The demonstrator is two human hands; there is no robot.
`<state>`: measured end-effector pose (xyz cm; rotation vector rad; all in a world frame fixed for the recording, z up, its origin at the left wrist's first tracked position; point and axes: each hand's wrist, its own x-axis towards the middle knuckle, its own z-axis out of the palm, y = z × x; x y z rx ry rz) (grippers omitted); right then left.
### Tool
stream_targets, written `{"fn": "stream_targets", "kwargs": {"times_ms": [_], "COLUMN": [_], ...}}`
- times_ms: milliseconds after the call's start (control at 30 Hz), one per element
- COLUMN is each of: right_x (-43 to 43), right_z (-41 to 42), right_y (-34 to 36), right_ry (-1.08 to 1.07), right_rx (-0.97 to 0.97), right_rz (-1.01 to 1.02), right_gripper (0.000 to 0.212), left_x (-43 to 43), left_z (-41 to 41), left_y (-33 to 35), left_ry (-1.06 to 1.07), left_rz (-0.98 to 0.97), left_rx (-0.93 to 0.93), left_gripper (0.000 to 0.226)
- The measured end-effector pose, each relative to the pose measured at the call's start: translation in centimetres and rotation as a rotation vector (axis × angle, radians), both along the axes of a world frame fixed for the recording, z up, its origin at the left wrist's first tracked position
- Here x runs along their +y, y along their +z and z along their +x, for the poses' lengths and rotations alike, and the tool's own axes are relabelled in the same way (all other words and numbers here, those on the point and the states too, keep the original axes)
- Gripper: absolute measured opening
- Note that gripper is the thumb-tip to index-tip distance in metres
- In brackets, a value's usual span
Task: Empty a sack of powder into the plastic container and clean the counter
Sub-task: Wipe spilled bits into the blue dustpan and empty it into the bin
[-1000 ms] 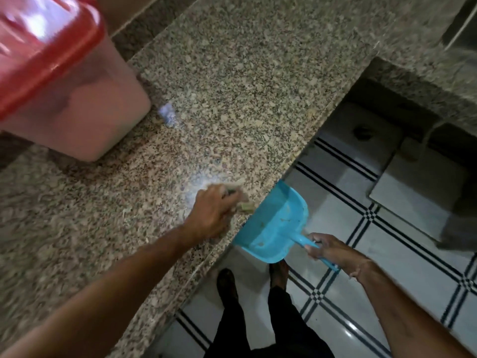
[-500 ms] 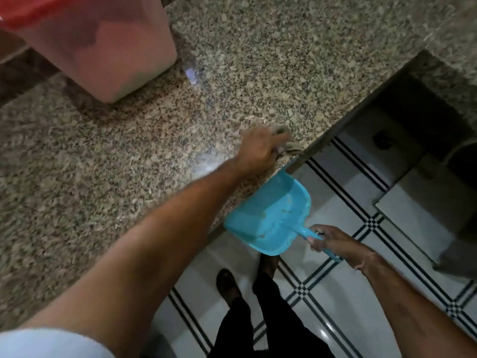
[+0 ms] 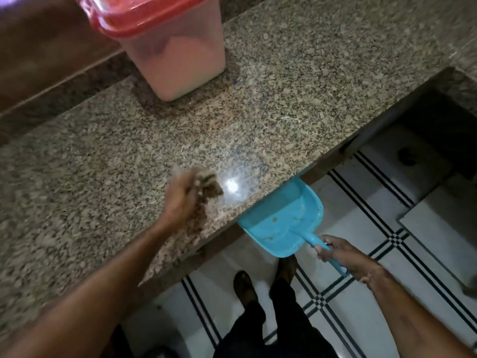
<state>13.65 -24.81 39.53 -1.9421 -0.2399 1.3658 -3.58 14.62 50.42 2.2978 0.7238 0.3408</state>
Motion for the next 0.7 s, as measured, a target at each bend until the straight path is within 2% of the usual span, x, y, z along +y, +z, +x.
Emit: {"fn": "stream_targets", "kwargs": {"times_ms": [67, 133, 200, 267, 400, 433, 500, 600, 700], "right_x": [0.5, 1.3, 1.9, 2.4, 3.6, 3.7, 4.0, 4.0, 4.0], "right_z": [-0.7, -1.3, -1.9, -2.4, -3.6, -3.7, -3.6, -3.3, -3.1], "right_y": [0.6, 1.0, 1.3, 1.4, 1.4, 1.6, 1.7, 1.4, 1.0], "right_ry": [0.003, 0.012, 0.018, 0.016, 0.044, 0.051, 0.056, 0.080, 0.078], "right_rx": [-0.001, 0.007, 0.010, 0.011, 0.003, 0.002, 0.002, -0.004, 0.010], "right_rz": [0.005, 0.016, 0.013, 0.016, 0.001, -0.003, -0.003, -0.022, -0.010], "right_gripper": [0.012, 0.010, 0.008, 0.007, 0.009, 0.010, 0.013, 0.019, 0.014], "left_x": [2.7, 5.6, 6.2, 3.9, -3.7, -4.3, -2.3, 4.1, 7.1], "left_z": [-1.2, -3.2, -4.6, -3.8, 1.0, 1.5, 0.4, -3.9, -4.6], "left_y": [0.0, -1.0, -2.3, -3.1, -3.9, -3.7, -2.9, -3.5, -4.9], "left_ry": [0.292, 0.526, 0.712, 0.743, 0.373, 0.335, 0.440, 0.814, 0.998], "left_rz": [0.044, 0.116, 0.064, 0.011, -0.019, -0.034, -0.055, -0.044, -0.059], "left_rx": [0.040, 0.194, 0.344, 0.363, 0.248, 0.189, 0.104, 0.308, 0.457], "left_gripper": [0.025, 0.022, 0.022, 0.025, 0.020, 0.022, 0.028, 0.045, 0.046]}}
